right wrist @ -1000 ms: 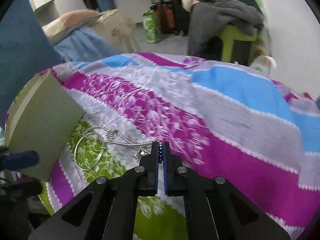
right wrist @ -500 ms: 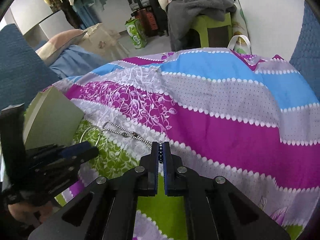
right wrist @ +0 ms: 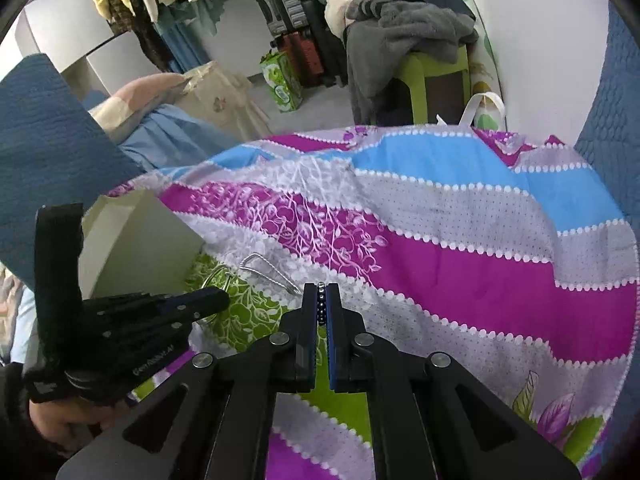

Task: Organize jewelry
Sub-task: 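Grasp the silver hoop ring with the left tool while the right tool holds the chain, then carry the hoop ring and bead chain in both tools over the box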

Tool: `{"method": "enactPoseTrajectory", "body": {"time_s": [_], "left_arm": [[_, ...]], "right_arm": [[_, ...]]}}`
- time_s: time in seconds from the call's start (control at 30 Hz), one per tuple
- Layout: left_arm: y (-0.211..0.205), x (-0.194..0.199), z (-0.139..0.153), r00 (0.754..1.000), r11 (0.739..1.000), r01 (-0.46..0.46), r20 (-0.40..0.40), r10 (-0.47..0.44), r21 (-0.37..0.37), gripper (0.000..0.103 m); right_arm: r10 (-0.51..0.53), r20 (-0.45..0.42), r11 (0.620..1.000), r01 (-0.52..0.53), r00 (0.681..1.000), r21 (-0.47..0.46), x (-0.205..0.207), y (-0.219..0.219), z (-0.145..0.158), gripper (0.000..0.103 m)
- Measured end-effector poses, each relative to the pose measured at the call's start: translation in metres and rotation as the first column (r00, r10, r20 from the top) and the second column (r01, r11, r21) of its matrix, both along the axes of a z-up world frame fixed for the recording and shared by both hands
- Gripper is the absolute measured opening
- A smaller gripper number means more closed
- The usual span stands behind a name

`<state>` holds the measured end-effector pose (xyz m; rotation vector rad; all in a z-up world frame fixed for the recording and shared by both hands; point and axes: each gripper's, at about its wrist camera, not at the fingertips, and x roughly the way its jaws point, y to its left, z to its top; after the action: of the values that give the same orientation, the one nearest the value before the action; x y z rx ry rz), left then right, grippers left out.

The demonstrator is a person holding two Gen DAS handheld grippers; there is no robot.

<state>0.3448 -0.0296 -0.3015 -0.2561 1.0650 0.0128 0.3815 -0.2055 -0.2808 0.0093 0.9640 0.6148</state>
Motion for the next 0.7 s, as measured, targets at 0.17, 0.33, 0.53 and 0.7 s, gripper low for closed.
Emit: {"method": "enactPoseTrajectory", "body": {"time_s": [0.17,0.33,0.53,0.7], "left_arm": [[0.017,-0.012,0.027,0.999,0.998,-0.031,0.016,0.032,-0.061,0.001],[0.022,-0.025,0.052,0.999,0.995,-0.026,0.039,0.030,-0.092,0.001],[0.020,-0.043,0.084,0.997,0.994,-0.003,0.073,0.011,-0.109,0.001],[0.026,-0.050,0.117,0.995,0.994,0.014,0.098,-0.004,-0.107,0.001]], "right_arm": [[-0.008,0.050,1.000,0.008,0.999,-0.004,-0.013,0.006,0.027,0.002],[-0.015,0.083,1.000,0.016,0.996,-0.004,-0.026,0.012,0.053,0.002],[-0.028,0.105,1.000,0.028,0.994,0.001,-0.040,0.016,0.080,0.002],[-0.026,0.141,1.000,0.027,0.990,-0.006,-0.052,0.024,0.112,0.002]]}}
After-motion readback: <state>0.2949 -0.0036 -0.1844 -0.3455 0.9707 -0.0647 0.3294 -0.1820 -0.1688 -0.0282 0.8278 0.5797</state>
